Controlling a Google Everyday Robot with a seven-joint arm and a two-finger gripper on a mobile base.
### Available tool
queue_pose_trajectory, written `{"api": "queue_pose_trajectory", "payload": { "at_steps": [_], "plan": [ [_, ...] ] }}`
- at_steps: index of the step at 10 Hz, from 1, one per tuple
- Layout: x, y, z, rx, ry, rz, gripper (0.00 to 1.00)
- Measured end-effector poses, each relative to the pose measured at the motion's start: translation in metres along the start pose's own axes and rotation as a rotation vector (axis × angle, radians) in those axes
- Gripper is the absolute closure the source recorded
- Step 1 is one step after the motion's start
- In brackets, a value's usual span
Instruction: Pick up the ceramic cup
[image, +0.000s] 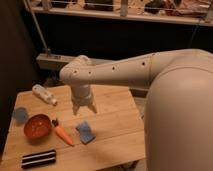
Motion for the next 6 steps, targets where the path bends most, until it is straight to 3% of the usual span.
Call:
{"api": "queue_pose_trajectory", "payload": {
  "at_steps": [4,6],
  "plan": [
    [0.0001,-0.0001,0.0001,0.002,0.001,0.001,0.35],
    [-0.0070,0.0051,0.0001,0.027,-0.006,-0.005,0.35]
  ]
}}
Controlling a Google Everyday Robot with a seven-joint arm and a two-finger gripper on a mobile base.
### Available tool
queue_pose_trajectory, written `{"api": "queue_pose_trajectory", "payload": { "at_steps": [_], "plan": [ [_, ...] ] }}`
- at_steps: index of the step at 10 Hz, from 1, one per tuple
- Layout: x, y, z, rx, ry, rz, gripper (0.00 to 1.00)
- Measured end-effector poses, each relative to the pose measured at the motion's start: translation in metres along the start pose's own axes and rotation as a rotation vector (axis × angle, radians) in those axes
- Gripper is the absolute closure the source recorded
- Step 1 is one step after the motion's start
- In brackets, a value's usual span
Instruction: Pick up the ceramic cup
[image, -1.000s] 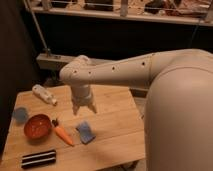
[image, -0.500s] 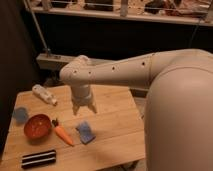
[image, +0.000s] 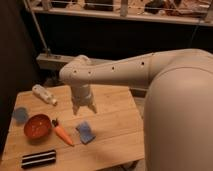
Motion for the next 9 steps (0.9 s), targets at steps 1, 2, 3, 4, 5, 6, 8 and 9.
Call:
{"api": "queue_pose_trajectory", "payload": {
  "at_steps": [1,2,3,4,5,6,8,9],
  "plan": [
    [-0.007,0.021,-0.002,0.007,-0.008,-0.031,0.35],
    [-0.016,0.041,-0.004,0.022,-0.024,-0.072,0.35],
    [-0.024,0.069,-0.006,0.035,-0.037,-0.131,0.35],
    [-0.030,0.101,-0.008,0.041,-0.047,-0.190,0.35],
    [-0.034,0.118,-0.008,0.044,-0.051,-0.222,0.35],
    [-0.044,0.151,-0.007,0.043,-0.062,-0.278,0.35],
    [-0.056,0.191,-0.001,0.021,-0.068,-0.332,0.35],
    [-0.063,0.217,0.005,0.000,-0.071,-0.370,0.35]
  ]
}}
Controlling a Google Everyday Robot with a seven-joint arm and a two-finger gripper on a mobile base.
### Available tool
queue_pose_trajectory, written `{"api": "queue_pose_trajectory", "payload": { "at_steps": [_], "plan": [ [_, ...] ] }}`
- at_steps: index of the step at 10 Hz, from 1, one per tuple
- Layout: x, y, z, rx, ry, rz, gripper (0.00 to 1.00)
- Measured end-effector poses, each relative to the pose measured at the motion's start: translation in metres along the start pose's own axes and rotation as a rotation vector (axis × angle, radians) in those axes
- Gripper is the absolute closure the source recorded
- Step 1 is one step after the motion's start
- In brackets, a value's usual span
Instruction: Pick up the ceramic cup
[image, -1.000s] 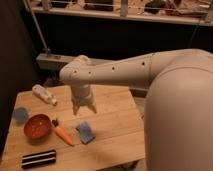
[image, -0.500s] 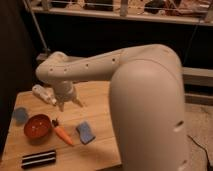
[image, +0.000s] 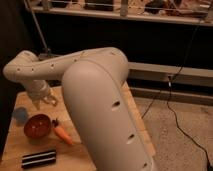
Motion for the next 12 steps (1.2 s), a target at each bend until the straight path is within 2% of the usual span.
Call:
{"api": "queue_pose_trajectory", "payload": {
  "at_steps": [5,8,10,12],
  "plan": [
    [-0.040,0.049,0.029,-0.076,-0.023,-0.095,0.35],
    [-0.048,0.073,0.041,-0.093,-0.019,-0.147,0.35],
    [-0.051,0.094,0.052,-0.096,-0.014,-0.186,0.35],
    [-0.056,0.103,0.058,-0.090,-0.020,-0.202,0.35]
  ]
}}
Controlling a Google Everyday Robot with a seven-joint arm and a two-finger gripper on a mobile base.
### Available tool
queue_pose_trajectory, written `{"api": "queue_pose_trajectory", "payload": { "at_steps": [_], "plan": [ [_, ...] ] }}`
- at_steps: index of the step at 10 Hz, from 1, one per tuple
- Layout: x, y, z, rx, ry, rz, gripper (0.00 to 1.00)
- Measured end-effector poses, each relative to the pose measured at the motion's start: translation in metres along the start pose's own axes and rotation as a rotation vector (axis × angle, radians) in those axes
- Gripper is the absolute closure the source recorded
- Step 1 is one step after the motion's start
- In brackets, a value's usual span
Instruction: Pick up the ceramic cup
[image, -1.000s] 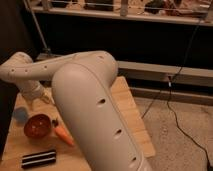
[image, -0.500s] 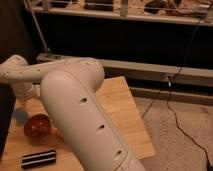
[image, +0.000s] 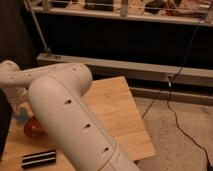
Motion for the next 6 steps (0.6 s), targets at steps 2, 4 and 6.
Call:
{"api": "queue_pose_trajectory", "payload": {
  "at_steps": [2,4,6],
  "plan": [
    [-0.009,0.006,0.009,0.007,-0.007,-0.013,0.35],
    [-0.015,0.013,0.019,0.012,-0.012,-0.028,0.35],
    [-0.023,0.017,0.035,0.022,-0.012,-0.042,0.35]
  ]
}}
